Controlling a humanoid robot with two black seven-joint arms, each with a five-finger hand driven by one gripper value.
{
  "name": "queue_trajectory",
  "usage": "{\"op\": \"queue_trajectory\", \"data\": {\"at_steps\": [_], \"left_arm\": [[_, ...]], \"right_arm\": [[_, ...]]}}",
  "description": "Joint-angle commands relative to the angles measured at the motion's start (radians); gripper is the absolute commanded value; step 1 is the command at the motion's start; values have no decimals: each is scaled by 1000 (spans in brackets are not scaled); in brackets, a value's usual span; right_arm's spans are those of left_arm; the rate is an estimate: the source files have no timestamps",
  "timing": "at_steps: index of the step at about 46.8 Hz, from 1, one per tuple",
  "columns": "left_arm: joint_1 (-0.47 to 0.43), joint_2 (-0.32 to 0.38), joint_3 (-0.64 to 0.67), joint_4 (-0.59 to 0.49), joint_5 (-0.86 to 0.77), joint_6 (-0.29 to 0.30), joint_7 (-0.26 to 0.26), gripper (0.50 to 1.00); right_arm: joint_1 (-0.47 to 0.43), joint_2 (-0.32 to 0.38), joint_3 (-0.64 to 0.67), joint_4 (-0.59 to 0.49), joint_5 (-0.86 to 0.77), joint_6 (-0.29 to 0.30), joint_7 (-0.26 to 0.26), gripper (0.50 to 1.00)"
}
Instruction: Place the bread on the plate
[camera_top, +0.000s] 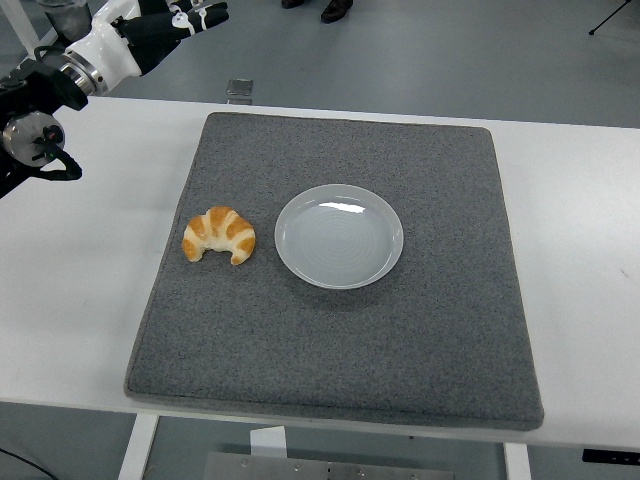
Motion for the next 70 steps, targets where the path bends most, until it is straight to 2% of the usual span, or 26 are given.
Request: {"op": "queue_trajectory", "data": {"at_steps": [1,4,7,11,19,27,29,35,41,50,63,70], "left_arm": [[-29,43,28,-99,124,76,0,990],[-36,66,39,-165,238,132,0,988],[-40,95,52,-223,338,159,8,988],[-47,141,75,-290,430,158,32,988],[-56,198,144,-379,615,153,34,988],[-32,225,190,-398,829,176,31,986],[-9,224,194,-393,885,196,31,984],[74,211,195,-389,1033,317,29,984],[128,192,194,-380,1053,348,29,984],[187,133,195,-297,1056,383,25,984],[243,57,195,-186,1062,399,17,984],[252,34,197,-156,1062,429,15,979]], "right_arm": [[0,0,0,0,0,0,0,952],[0,0,0,0,0,0,0,952],[0,0,0,0,0,0,0,952],[0,0,0,0,0,0,0,952],[0,0,0,0,0,0,0,952],[0,0,0,0,0,0,0,952],[0,0,0,0,0,0,0,952],[0,0,0,0,0,0,0,954],[0,0,0,0,0,0,0,952],[0,0,0,0,0,0,0,954],[0,0,0,0,0,0,-1,952],[0,0,0,0,0,0,0,952]]}}
